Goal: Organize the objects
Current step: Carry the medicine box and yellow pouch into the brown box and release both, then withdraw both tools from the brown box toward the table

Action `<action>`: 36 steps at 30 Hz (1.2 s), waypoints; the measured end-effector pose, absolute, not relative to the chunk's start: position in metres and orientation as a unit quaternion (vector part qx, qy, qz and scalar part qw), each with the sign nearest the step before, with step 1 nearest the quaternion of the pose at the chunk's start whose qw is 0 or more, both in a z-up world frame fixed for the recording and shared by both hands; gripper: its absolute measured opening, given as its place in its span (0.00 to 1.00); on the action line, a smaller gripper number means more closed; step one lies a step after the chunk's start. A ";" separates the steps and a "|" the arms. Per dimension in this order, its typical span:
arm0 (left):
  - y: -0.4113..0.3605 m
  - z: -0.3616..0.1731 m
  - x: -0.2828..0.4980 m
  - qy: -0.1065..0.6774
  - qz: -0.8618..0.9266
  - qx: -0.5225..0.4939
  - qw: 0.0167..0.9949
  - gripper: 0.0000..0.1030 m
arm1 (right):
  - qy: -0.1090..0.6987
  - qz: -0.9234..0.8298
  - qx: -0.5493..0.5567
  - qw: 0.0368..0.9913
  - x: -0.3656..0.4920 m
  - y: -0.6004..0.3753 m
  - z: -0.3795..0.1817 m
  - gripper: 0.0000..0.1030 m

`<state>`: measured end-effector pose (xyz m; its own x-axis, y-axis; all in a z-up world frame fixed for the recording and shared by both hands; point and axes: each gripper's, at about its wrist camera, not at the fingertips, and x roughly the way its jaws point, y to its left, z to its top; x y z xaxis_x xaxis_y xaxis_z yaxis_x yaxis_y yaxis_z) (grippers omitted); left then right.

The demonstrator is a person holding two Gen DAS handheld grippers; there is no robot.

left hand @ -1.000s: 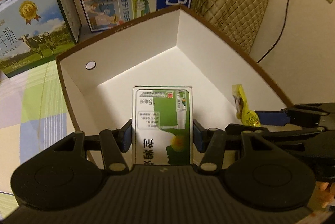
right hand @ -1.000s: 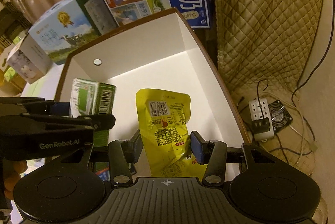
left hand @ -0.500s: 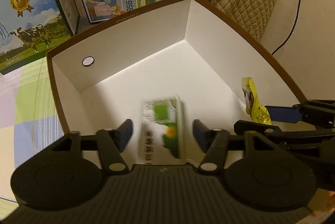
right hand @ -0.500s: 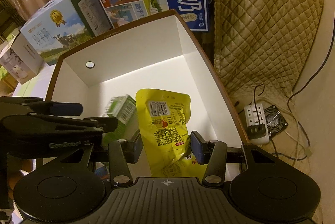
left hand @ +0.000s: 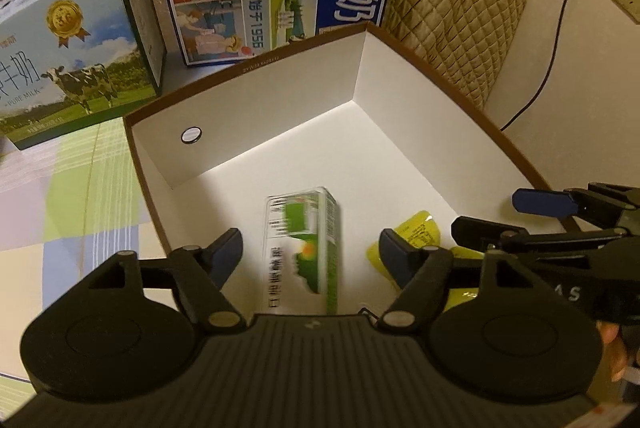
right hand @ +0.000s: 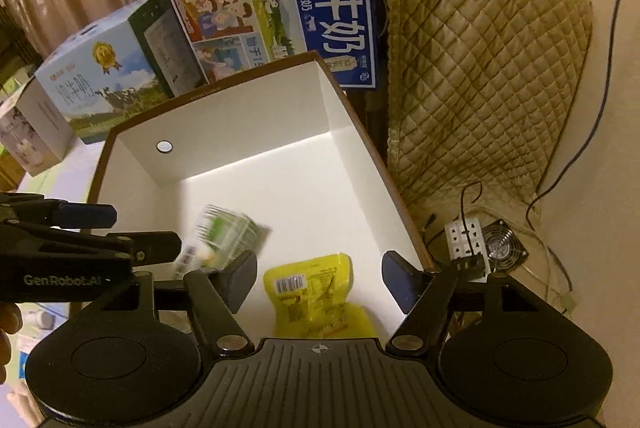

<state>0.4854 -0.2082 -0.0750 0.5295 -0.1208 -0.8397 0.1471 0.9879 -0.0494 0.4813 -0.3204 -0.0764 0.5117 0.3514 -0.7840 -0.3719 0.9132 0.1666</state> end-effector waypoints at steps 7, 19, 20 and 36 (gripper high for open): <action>-0.207 -0.056 0.462 0.465 -0.089 0.006 0.881 0.76 | 0.445 0.218 -0.003 0.869 0.452 -0.333 -0.062 0.68; -0.197 -0.023 0.412 0.439 -0.080 -0.003 0.895 0.83 | 0.425 0.216 0.017 0.879 0.408 -0.348 -0.030 0.73; -0.196 -0.021 0.407 0.437 -0.079 -0.004 0.896 0.83 | 0.423 0.216 0.020 0.880 0.404 -0.349 -0.028 0.73; -0.174 0.014 0.323 0.395 -0.061 -0.017 0.917 0.87 | 0.391 0.239 0.025 0.888 0.334 -0.340 0.008 0.74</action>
<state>0.3230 -0.1738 0.0142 0.6808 -0.1253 -0.7217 0.0984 0.9920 -0.0794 0.3336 -0.3398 0.0076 0.5799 0.4453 -0.6823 -0.4056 0.8840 0.2322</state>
